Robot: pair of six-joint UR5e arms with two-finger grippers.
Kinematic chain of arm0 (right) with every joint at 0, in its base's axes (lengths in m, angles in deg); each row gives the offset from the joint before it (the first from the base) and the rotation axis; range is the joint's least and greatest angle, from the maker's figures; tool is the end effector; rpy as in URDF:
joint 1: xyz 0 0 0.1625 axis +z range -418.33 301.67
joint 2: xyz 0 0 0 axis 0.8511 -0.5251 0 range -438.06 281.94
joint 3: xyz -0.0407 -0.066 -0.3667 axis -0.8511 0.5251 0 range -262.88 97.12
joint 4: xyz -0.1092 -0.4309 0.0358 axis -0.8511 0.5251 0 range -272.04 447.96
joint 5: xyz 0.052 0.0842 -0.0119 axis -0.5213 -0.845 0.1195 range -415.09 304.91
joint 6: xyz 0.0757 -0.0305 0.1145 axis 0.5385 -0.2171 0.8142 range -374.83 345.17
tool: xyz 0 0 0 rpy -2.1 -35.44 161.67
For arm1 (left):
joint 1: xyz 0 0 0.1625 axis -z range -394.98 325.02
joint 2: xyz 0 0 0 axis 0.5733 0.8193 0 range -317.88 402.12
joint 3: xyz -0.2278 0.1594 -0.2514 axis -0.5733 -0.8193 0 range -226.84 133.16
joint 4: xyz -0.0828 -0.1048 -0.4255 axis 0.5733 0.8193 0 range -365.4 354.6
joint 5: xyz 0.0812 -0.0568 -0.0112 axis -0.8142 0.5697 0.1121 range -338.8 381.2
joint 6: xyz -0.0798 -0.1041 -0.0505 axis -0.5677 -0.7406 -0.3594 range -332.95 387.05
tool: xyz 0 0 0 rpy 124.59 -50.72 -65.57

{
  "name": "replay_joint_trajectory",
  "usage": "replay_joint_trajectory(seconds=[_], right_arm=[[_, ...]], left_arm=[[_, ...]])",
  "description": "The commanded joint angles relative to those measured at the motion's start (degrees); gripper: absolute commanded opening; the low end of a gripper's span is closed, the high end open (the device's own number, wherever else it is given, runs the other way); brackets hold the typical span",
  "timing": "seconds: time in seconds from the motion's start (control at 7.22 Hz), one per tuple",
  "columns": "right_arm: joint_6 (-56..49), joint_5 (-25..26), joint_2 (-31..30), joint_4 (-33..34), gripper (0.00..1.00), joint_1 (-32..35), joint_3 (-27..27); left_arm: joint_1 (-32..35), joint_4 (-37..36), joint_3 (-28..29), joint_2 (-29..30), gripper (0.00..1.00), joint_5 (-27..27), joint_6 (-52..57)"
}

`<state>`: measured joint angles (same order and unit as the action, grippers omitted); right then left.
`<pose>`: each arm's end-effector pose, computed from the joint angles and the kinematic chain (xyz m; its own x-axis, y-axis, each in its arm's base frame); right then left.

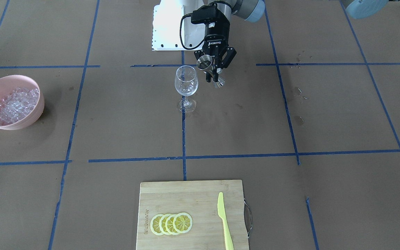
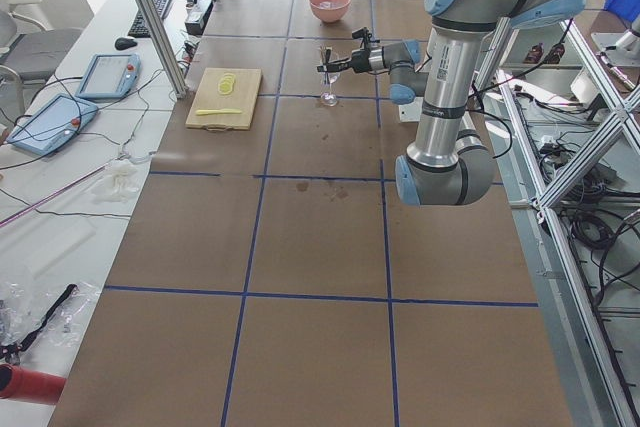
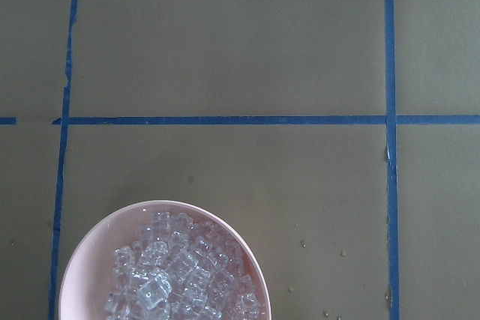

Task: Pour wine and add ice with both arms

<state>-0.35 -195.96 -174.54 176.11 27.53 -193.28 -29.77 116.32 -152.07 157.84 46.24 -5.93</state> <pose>-0.0112 -0.4913 0.4909 0.6121 -0.0077 0.7908 -0.0863 0.9933 0.0765 0.5445 -0.3114 0.1438 0.9163 0.2728 -0.2932 0.2409 0.2094 0.9477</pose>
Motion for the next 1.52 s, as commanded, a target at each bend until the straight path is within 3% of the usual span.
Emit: replay_joint_trajectory(seconds=[0.0, 0.42, 1.25, 1.39], right_arm=[[0.55, 0.07, 0.06, 0.0, 1.0, -0.77, -0.35], [0.55, 0.42, 0.23, -0.09, 1.0, -1.13, -0.35], [0.46, 2.08, 0.32, -0.09, 1.0, -1.48, -0.26], [0.46, 2.18, 0.41, -0.09, 1.0, -1.65, -0.26]], left_arm=[[-0.12, -0.25, 0.55, 0.04, 0.0, -2.08, 5.0], [-0.29, -0.33, 0.29, 0.04, 0.0, -9.02, 19.76], [-1.52, -0.25, 0.73, 1.45, 0.0, -9.3, 29.36], [-1.7, -0.25, 1.08, 1.45, 0.0, -11.39, 33.12]])
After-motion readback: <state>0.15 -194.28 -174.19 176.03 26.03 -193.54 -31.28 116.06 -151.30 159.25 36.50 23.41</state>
